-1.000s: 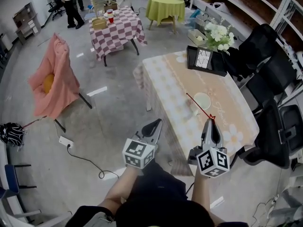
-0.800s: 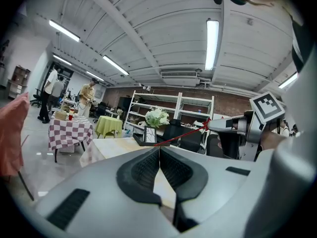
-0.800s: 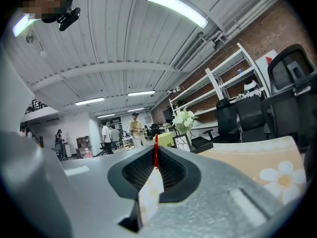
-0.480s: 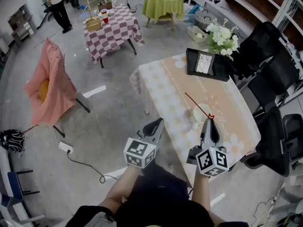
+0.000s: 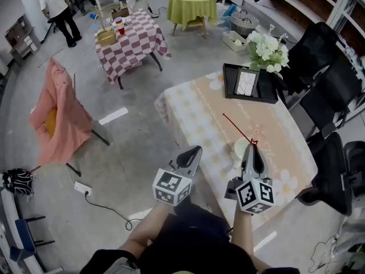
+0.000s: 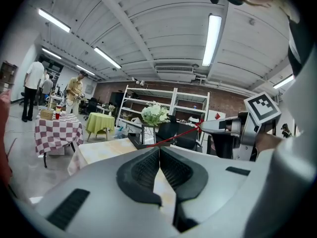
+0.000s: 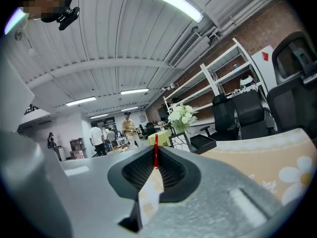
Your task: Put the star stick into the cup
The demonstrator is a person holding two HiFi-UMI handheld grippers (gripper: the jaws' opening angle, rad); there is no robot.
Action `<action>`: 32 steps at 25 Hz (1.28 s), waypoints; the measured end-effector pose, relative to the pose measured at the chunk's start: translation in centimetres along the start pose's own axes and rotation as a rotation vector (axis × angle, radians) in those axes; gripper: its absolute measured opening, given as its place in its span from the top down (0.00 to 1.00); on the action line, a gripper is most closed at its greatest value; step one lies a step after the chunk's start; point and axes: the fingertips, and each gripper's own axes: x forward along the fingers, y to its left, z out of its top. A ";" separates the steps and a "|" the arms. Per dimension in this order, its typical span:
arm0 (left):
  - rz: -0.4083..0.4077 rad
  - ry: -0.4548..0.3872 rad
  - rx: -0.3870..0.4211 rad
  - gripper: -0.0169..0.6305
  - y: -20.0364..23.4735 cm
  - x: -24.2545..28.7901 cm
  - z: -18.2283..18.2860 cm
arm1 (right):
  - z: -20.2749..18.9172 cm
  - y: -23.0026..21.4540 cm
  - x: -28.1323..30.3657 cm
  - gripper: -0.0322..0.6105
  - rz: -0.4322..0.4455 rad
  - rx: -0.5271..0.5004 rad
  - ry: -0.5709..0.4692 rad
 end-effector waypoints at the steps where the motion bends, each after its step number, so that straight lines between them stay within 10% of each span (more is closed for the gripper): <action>1: -0.006 0.004 0.000 0.96 0.2 0.3 0.0 | -0.1 0.0 0.4 0.92 -0.004 0.001 0.002; 32: -0.108 0.070 0.029 0.96 5.5 7.5 0.5 | -1.2 -0.7 7.8 0.92 -0.085 0.039 -0.013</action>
